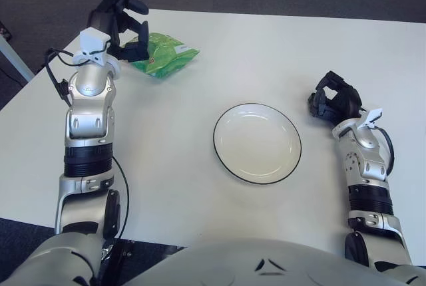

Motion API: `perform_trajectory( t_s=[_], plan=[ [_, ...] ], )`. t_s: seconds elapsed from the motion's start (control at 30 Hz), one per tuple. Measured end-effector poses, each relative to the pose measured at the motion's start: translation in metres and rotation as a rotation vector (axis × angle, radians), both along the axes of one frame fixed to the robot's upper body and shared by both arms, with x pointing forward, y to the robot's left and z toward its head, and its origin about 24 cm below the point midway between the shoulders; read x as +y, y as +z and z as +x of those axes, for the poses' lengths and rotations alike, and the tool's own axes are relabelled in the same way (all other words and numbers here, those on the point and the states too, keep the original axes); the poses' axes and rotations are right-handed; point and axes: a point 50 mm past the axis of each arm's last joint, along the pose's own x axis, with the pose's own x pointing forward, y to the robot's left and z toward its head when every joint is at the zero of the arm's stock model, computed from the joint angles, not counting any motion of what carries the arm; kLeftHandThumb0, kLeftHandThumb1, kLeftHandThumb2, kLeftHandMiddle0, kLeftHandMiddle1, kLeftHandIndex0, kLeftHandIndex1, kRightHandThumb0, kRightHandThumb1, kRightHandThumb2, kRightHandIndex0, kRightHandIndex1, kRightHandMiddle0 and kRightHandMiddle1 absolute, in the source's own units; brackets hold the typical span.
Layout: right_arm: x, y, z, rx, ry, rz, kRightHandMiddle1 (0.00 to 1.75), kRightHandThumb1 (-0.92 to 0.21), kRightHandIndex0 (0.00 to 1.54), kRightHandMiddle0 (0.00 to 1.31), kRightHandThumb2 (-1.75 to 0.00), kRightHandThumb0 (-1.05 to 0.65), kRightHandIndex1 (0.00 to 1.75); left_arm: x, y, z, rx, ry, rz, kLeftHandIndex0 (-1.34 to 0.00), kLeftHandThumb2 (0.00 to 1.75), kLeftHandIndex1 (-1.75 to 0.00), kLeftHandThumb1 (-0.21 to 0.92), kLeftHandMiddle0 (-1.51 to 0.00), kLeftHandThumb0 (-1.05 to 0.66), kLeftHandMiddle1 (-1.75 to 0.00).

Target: Put the snack into the plate.

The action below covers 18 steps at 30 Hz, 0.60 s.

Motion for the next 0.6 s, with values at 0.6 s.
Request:
perform_trajectory(
  t_s=[0.6],
  plan=[
    [0.0016, -0.0006, -0.0002, 0.002, -0.001, 0.001, 1.75, -0.3, 1.3, 0.63, -1.34, -0.49, 1.75, 0.0006, -0.0002, -0.0005, -0.001, 0.001, 0.0, -0.28, 1.35, -1.63, 0.24, -0.29, -0.25, -1.56]
  ],
)
